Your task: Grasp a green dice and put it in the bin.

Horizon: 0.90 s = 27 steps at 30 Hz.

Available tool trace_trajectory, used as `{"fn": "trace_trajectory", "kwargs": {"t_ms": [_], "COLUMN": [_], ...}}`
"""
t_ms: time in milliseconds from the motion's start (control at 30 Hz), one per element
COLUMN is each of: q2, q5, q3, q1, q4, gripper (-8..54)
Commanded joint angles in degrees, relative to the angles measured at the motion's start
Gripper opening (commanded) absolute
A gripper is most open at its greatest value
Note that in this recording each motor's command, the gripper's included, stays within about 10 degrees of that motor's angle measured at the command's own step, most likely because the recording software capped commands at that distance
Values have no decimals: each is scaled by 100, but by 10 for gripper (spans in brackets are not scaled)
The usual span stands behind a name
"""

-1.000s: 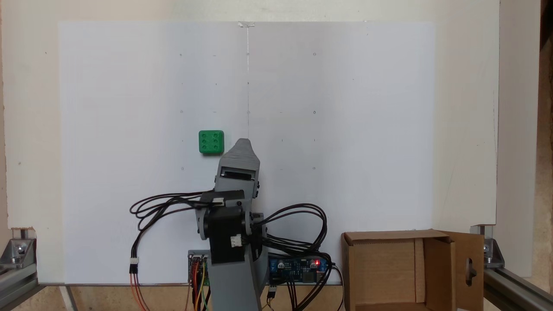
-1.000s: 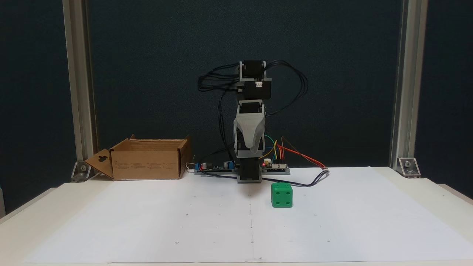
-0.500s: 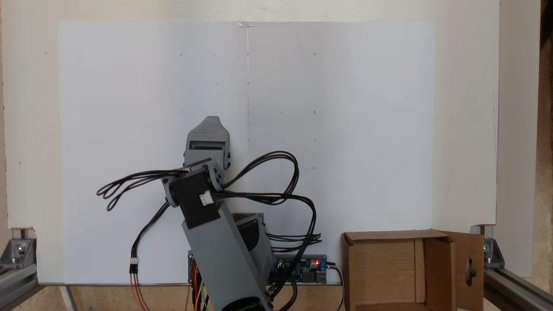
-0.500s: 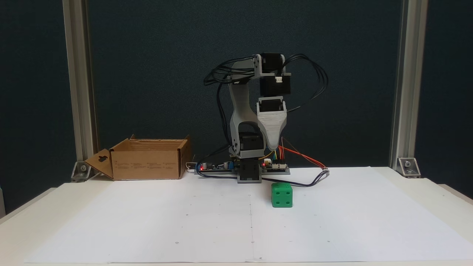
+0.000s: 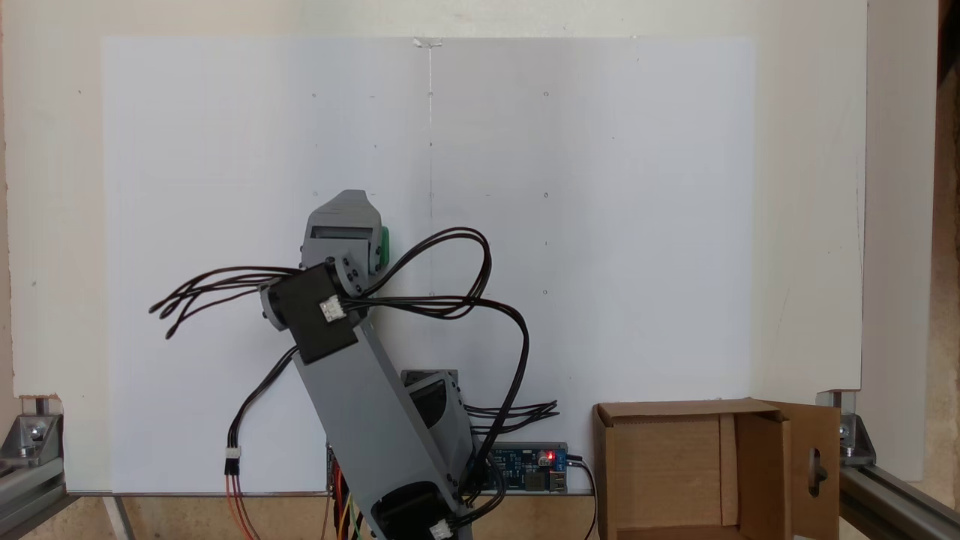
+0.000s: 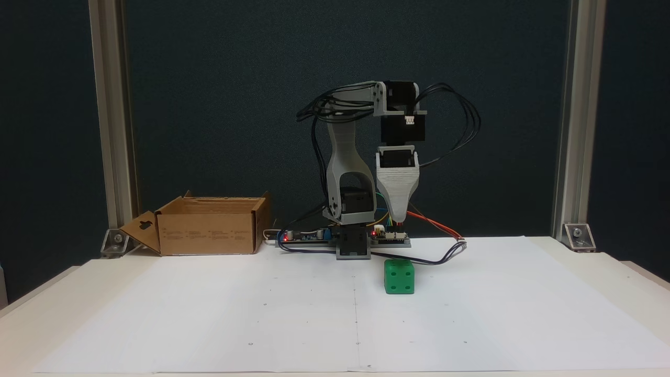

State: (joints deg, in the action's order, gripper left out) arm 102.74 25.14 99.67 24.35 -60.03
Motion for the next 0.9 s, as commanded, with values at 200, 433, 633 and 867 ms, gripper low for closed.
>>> {"fn": "trace_trajectory", "kwargs": {"t_ms": [200,433,633,867], "q2": [18,18,-35,-44], "q5": [325,325,325,334], "q3": [-308,-79,158,431], "q1": [-97,-123,-97,-26], "q4": [35,62,316,369], "gripper": [436,433,433,434]}}
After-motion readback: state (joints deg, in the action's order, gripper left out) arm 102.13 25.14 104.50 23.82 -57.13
